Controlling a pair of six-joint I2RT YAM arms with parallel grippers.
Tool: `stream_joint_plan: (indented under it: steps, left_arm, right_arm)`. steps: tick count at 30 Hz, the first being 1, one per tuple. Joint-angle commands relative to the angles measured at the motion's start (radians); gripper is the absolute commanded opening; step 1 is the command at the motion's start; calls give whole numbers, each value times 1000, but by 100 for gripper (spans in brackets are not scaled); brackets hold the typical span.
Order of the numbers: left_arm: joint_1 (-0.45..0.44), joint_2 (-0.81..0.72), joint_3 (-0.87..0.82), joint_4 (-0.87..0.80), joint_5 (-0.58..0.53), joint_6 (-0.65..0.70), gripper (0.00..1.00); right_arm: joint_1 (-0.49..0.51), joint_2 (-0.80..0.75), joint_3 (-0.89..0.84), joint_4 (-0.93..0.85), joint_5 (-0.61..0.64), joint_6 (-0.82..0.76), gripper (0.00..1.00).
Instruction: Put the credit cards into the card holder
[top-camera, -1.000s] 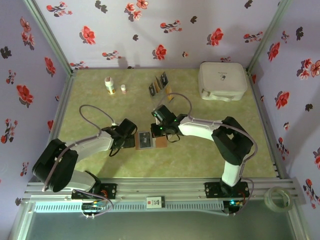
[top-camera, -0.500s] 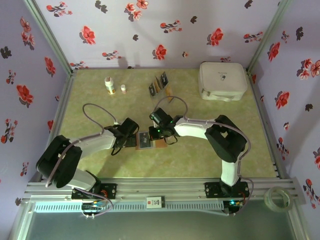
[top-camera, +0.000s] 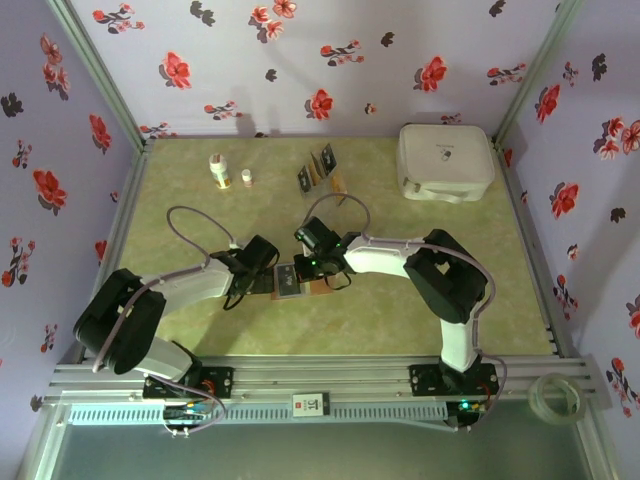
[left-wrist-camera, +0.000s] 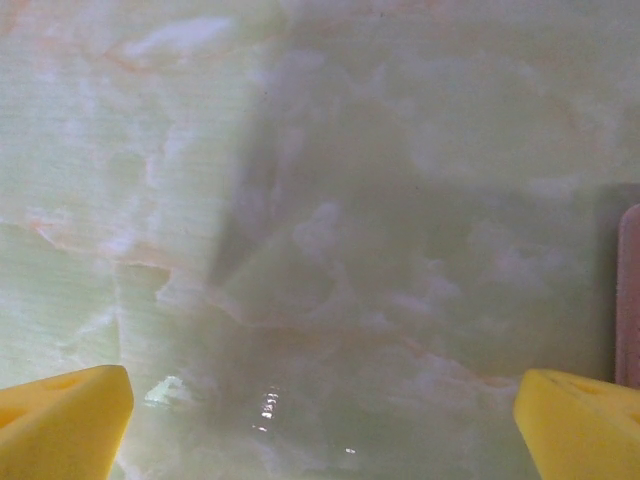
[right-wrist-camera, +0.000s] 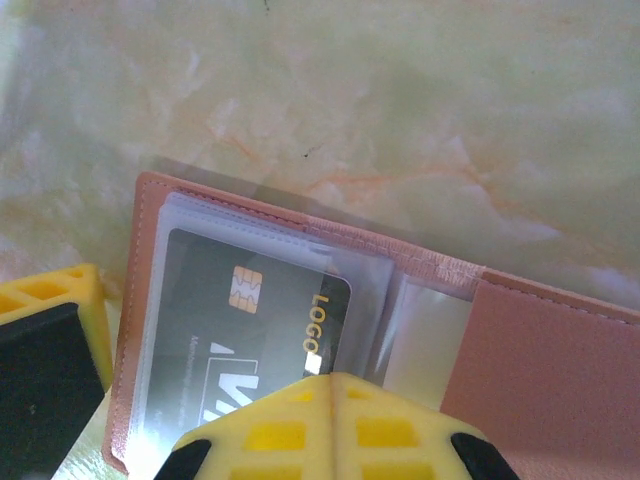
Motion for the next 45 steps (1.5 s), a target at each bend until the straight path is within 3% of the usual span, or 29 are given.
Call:
stream_joint_plan:
  steps: [1, 9, 18, 24, 30, 36, 45]
  left_arm:
    - [-10, 26, 13, 19, 11, 8, 100]
    - [-9, -3, 13, 9, 7, 10, 100]
    - [18, -167, 37, -72, -4, 32, 100]
    - [30, -284, 26, -22, 73, 95, 100]
    - [43, -366, -68, 197, 265, 91, 100]
    - [46, -285, -121, 381, 430, 28, 100]
    - [46, -179, -165, 487, 456, -7, 100]
  right_arm:
    - [12, 8, 26, 2, -13, 22, 0]
    - [8, -86, 36, -52, 22, 4, 3]
    - [-34, -279, -6, -118, 86, -8, 41]
    - [-98, -425, -120, -117, 127, 16, 55]
    - [-155, -521, -242, -108, 166, 44, 62]
    - [-186, -509, -324, -74, 177, 54, 62]
    - [-190, -439, -348, -8, 142, 58, 56]
